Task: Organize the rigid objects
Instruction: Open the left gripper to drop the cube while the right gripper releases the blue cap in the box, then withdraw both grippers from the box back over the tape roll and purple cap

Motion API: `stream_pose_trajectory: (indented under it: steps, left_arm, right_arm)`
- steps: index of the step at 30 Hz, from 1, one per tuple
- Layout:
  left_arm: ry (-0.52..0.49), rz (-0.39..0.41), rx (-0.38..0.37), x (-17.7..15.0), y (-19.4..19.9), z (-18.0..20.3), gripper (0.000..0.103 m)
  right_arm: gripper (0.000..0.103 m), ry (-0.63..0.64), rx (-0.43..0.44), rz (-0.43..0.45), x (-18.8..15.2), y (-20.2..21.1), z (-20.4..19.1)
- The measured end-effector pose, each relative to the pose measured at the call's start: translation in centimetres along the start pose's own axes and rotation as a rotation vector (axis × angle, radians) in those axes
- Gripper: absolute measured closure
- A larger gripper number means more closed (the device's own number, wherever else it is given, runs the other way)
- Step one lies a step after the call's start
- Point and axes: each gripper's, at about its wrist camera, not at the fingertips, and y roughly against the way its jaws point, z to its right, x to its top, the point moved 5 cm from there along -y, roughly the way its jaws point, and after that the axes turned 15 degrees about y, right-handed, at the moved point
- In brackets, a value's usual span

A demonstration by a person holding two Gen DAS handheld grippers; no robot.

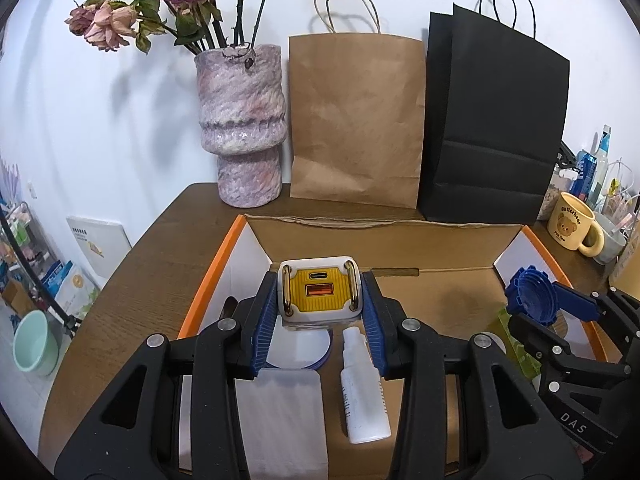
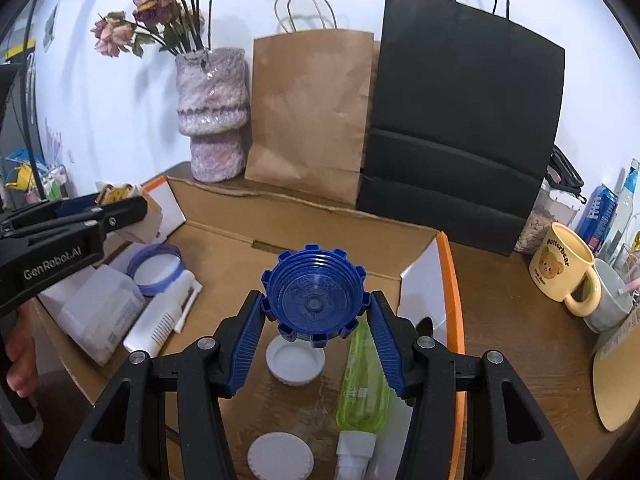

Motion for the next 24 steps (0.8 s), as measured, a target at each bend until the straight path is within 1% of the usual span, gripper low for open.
stream_pose_trajectory:
  steps: [1, 2, 3, 4, 5, 6, 8, 10, 18, 24]
  left_arm:
    - [0.002, 0.008, 0.000, 0.0, 0.2, -0.1, 0.066]
    - [0.000, 0.012, 0.000, 0.1, 0.4, -0.1, 0.058]
    - [-0.002, 0.018, -0.001, 0.1, 0.5, -0.1, 0.051]
    - [0.001, 0.028, -0.001, 0.2, 0.7, -0.1, 0.035]
    - [0.004, 0.035, 0.000, 0.3, 0.8, -0.2, 0.026]
    - [0.008, 0.045, 0.008, 0.4, 1.0, -0.3, 0.021]
    - [0.019, 0.054, 0.009, 0.7, 1.1, -0.5, 0.000]
    - [0.030, 0.072, 0.009, 0.9, 1.4, -0.7, 0.000]
    - [0.017, 0.074, 0.013, 0.9, 1.5, -0.5, 0.000]
    - [0.027, 0.072, 0.015, 0.9, 1.5, -0.7, 0.000]
  right_arm:
    - [0.043, 0.003, -0.006, -0.004, 0.0, 0.1, 0.0]
    - [0.029, 0.005, -0.009, -0.003, 0.0, 0.1, 0.0]
    - [0.011, 0.005, -0.011, -0.001, 0.0, 0.2, -0.1]
    - [0.008, 0.008, -0.013, 0.001, 0.0, 0.3, -0.1]
    - [0.008, 0.010, -0.016, -0.001, 0.0, 0.4, -0.2]
    - [0.008, 0.010, -0.025, -0.005, 0.0, 0.5, -0.1]
    - [0.008, 0.005, -0.023, 0.005, 0.0, 0.8, -0.1]
    - [0.008, 0.001, -0.026, 0.011, 0.1, 0.9, 0.0]
    - [0.008, -0.009, -0.026, 0.012, 0.0, 0.9, 0.2]
    - [0.008, -0.018, -0.021, 0.022, 0.0, 1.2, 0.3]
